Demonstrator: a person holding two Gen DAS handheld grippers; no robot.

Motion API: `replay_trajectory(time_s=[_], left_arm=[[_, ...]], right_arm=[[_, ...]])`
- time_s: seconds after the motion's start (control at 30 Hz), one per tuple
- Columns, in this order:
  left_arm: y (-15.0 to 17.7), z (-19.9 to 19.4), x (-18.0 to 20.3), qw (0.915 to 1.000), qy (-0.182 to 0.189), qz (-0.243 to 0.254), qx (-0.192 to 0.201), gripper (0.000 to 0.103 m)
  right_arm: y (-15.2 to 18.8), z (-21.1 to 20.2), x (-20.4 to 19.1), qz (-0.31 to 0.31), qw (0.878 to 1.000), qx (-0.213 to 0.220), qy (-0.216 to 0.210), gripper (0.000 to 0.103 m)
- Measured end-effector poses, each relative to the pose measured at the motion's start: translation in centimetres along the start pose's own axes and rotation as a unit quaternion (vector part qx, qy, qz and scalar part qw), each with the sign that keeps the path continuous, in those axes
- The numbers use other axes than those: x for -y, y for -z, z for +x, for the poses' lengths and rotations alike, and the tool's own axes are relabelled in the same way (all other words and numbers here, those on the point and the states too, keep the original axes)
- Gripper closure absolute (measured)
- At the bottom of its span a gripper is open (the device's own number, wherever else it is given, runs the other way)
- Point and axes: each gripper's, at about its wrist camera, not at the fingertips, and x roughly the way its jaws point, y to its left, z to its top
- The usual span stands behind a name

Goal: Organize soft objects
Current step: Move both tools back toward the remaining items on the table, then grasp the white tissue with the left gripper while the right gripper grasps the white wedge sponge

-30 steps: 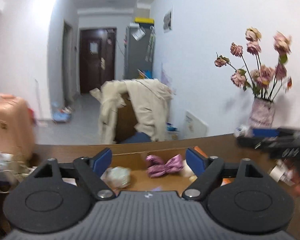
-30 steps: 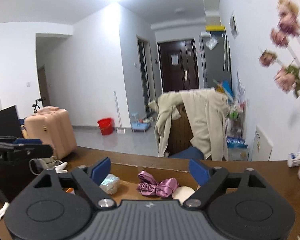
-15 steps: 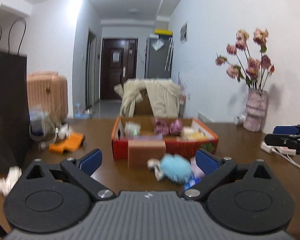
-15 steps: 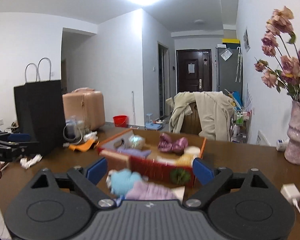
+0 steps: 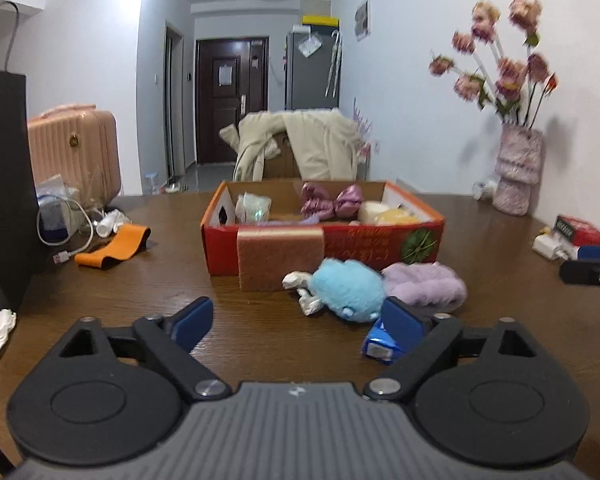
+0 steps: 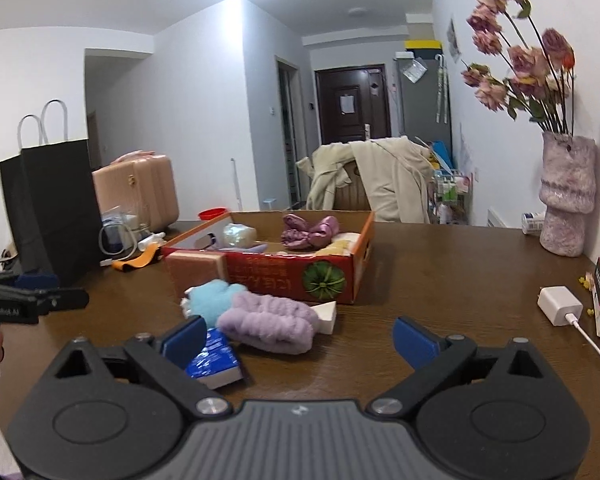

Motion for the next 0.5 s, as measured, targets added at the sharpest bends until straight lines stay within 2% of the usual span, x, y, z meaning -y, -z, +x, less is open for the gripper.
replay_trajectory(time_s=[0.1,0.17,0.2,0.3,0.4,0.5], left_arm=[[0.0,3.5,-0.5,0.9995,-0.014,-0.001,-0.028,0.026],[-0.2,5.9,-0.8,0.9988,-0.021,0.004,-0.044,0.033],[-0.2,6.9,-0.9,0.9987,-0.018,0.008,-0.048,0.035],[-0.5,10.1,-1.2,0.9976,-0.001,0.023,-0.065,0.04],[-0.7,12.8,-1.3,0.996,0.02,0.035,-0.08,0.046],[-0.8,14.7,-1.6,0.9931,0.064,0.032,-0.093,0.048]], right_arm=[[-0.8,2.4,0.6,0.002,1.0,-0.009,0.0,0.011],[-1.4,4.2,0.9,-0.001,1.0,-0.005,0.013,0.02],[-1.7,5.3,1.2,-0.003,1.0,-0.01,0.022,0.021],[-2.5,9.1,2.5,0.011,0.998,-0.036,0.044,0.03],[-2.7,12.8,3.7,0.038,0.996,-0.064,0.039,0.042],[-2.4,16.1,4.3,0.063,0.994,-0.087,0.03,0.053]])
